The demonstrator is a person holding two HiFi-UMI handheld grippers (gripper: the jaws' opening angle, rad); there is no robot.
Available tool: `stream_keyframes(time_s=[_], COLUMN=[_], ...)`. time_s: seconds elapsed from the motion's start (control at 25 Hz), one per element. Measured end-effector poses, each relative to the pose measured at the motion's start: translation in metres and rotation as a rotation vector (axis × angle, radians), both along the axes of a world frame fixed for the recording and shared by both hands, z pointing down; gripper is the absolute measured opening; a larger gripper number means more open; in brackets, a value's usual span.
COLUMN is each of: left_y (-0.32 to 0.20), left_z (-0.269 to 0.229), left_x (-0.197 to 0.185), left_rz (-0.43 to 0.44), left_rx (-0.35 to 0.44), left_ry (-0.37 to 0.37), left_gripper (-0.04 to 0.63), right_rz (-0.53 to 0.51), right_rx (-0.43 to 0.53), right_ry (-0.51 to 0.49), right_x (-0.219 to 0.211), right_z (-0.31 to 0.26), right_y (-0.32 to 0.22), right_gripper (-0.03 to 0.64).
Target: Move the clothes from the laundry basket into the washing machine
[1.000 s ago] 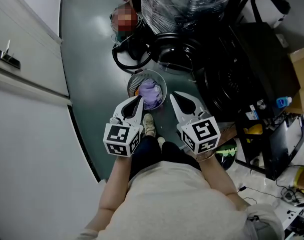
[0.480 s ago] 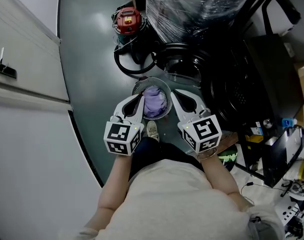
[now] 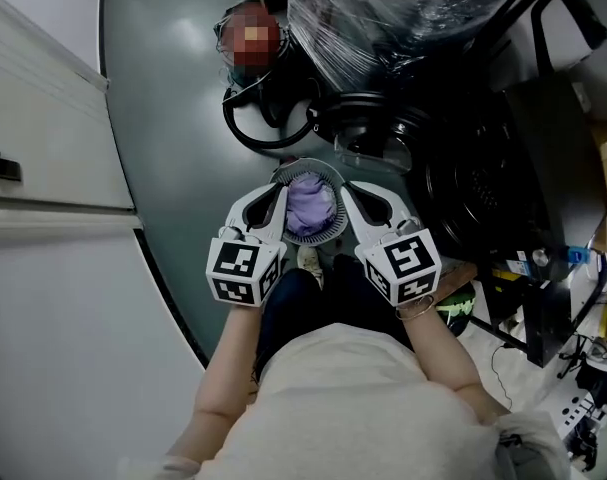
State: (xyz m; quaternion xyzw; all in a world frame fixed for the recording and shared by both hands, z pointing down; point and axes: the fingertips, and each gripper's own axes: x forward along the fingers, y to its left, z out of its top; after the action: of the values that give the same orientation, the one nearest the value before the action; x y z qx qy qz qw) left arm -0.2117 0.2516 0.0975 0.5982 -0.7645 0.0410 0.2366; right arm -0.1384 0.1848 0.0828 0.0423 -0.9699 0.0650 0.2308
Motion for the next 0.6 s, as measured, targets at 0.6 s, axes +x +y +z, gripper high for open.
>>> stream_keyframes(time_s=[0.6], left_y=[-0.011], left_z=[0.053], left_x=[-0.012], left_rz=[-0.074], left_rx=[-0.051], left_ry=[0.087], left_gripper=[0.002], right_rz=[-0.100], right_rx=[-0.058], right_ry=[0.093], right_x=[-0.030], right_z=[0.054], right_y=[-0.013], right_gripper=[0.023])
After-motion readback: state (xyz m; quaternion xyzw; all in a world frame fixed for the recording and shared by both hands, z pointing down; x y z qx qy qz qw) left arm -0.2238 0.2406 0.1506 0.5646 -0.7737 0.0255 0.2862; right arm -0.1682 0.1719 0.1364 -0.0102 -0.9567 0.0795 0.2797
